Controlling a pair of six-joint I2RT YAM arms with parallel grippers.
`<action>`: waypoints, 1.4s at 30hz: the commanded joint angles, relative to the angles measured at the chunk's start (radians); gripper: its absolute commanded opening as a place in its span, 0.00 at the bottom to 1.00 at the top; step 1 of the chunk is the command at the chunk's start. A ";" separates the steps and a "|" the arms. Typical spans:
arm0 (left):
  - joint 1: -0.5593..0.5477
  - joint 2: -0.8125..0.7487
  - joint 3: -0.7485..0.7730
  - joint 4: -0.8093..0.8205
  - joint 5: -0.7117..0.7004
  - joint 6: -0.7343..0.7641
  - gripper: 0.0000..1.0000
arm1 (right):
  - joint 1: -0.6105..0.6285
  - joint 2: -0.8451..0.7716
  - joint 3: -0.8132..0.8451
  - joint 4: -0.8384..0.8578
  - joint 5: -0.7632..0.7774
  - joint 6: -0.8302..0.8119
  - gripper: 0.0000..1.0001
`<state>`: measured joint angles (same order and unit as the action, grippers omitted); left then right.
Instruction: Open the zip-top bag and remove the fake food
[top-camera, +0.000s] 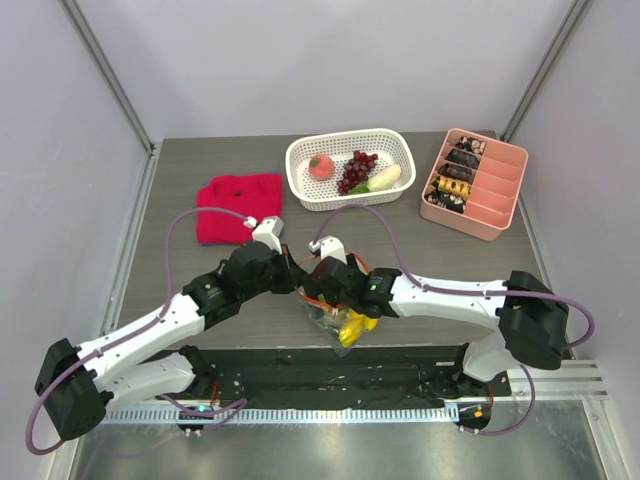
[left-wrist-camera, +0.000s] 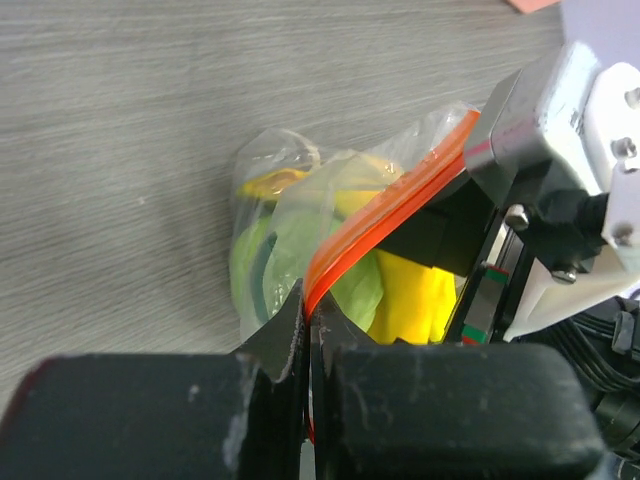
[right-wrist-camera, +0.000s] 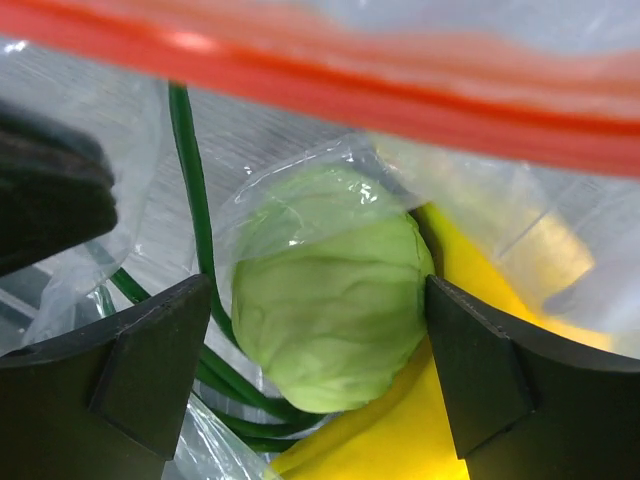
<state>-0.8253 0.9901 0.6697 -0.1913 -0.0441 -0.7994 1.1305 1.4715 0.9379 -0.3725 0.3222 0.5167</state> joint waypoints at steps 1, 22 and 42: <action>-0.008 -0.005 -0.008 0.070 0.012 -0.003 0.00 | 0.005 0.079 -0.043 0.036 -0.066 0.000 0.93; -0.006 0.038 -0.032 0.101 -0.007 0.002 0.00 | 0.009 -0.089 -0.030 0.052 0.080 -0.026 0.01; -0.006 0.042 -0.007 0.101 0.007 0.003 0.00 | 0.041 -0.576 -0.292 0.456 0.463 0.022 0.01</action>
<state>-0.8356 1.0317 0.6781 -0.1059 -0.0422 -0.8040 1.1687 0.9115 0.6464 -0.0742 0.4667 0.3649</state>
